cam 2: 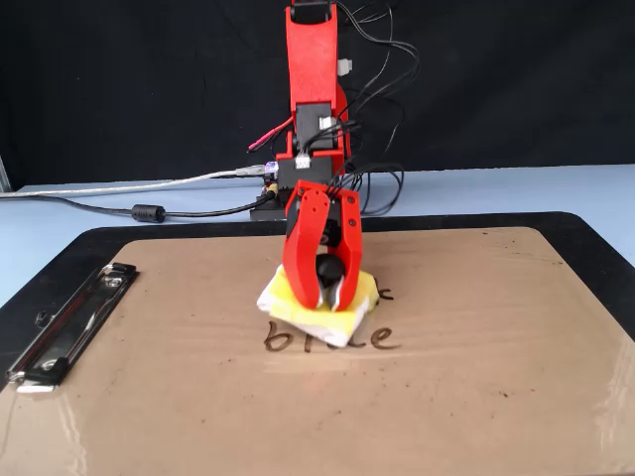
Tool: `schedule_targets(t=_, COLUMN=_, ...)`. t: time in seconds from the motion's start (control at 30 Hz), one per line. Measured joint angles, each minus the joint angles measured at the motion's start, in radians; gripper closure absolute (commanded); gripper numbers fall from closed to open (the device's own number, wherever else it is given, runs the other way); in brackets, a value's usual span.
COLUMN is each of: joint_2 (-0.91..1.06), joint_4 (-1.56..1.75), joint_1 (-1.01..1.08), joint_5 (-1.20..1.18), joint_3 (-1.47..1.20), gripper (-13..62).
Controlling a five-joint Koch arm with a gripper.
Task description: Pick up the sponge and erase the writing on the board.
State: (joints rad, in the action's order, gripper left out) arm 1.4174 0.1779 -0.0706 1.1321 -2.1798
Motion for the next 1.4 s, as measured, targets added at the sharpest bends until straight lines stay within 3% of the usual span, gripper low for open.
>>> schedule_targets(t=0.23, joint_2=0.469, joint_4=-0.057, joint_1=0.060, joint_5=0.002, joint_3=-0.483, gripper=57.4)
schedule_targets(t=0.33, joint_2=0.367, joint_4=-0.064, joint_1=0.067, joint_5=-0.002, joint_3=-0.359, gripper=57.4)
schedule_targets(t=0.5, joint_2=-0.101, joint_4=0.005, joint_1=0.135, joint_5=0.002, joint_3=0.158, gripper=57.4)
schedule_targets(t=0.57, joint_2=-0.118, joint_4=0.020, joint_1=0.143, joint_5=0.002, joint_3=0.141, gripper=57.4)
schedule_targets(t=0.73, joint_2=0.287, joint_4=-0.006, joint_1=0.187, joint_5=0.003, joint_3=-0.313, gripper=57.4)
schedule_targets(t=0.83, joint_2=0.456, joint_4=-0.140, joint_1=0.252, joint_5=0.006, joint_3=-0.394, gripper=57.4)
schedule_targets(t=0.93, joint_2=0.307, joint_4=-0.186, joint_1=0.249, joint_5=0.081, joint_3=-0.232, gripper=57.4)
schedule_targets(t=1.03, joint_2=0.005, joint_4=-0.164, joint_1=0.241, joint_5=0.143, joint_3=0.087, gripper=57.4)
schedule_targets(t=1.13, joint_2=-0.083, joint_4=-0.164, joint_1=0.232, joint_5=0.150, joint_3=0.178, gripper=57.4)
schedule_targets(t=1.23, joint_2=0.101, joint_4=-0.146, joint_1=0.227, joint_5=0.152, joint_3=-0.049, gripper=57.4)
schedule_targets(t=1.33, joint_2=0.420, joint_4=-0.147, joint_1=0.232, joint_5=0.152, joint_3=-0.402, gripper=57.4)
schedule_targets(t=1.4, joint_2=0.512, joint_4=-0.179, joint_1=0.222, joint_5=0.152, joint_3=-0.454, gripper=57.4)
